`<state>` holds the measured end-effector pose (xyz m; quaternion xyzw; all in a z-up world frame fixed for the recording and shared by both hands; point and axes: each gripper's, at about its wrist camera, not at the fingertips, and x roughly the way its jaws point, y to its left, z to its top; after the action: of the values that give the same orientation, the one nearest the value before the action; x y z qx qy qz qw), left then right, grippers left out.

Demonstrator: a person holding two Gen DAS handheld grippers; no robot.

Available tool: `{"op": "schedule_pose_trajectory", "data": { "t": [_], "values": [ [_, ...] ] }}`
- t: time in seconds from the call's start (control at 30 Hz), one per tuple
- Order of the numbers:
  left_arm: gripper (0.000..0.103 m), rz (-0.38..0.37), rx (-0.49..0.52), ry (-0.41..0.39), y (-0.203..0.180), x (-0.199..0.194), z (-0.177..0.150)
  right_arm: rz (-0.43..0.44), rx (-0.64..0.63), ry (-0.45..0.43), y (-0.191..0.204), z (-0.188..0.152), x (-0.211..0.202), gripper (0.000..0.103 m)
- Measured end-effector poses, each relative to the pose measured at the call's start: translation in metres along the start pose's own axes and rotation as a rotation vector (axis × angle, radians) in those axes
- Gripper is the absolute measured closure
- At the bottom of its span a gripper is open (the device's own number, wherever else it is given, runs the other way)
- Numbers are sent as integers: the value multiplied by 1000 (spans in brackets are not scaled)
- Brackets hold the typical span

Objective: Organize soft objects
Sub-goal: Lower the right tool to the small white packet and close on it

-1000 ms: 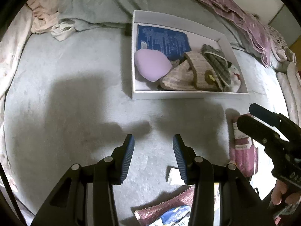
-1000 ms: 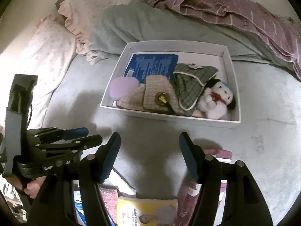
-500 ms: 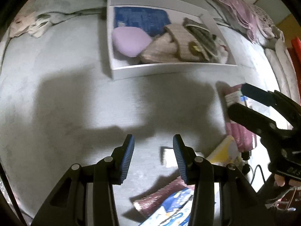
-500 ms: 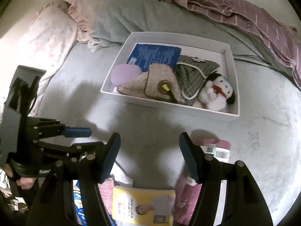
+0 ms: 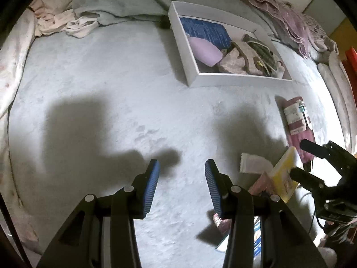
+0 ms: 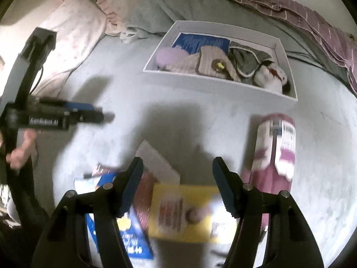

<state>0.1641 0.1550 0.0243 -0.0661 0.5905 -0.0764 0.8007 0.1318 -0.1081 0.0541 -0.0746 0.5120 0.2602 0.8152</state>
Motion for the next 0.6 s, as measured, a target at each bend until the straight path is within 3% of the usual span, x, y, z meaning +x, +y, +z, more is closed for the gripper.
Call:
{"op": "schedule_pose_trajectory", "data": {
  "t": [0.23, 0.37, 0.6],
  "values": [
    [61, 0, -38, -25, 15, -8, -7, 63, -149, -53, 44, -21, -22, 47],
    [61, -4, -61, -20, 22, -5, -8, 118, -240, 7, 70, -30, -9, 53],
    [61, -35, -60, -5, 26, 4, -7, 7, -328, 100, 81, -42, 20, 58]
  ]
}}
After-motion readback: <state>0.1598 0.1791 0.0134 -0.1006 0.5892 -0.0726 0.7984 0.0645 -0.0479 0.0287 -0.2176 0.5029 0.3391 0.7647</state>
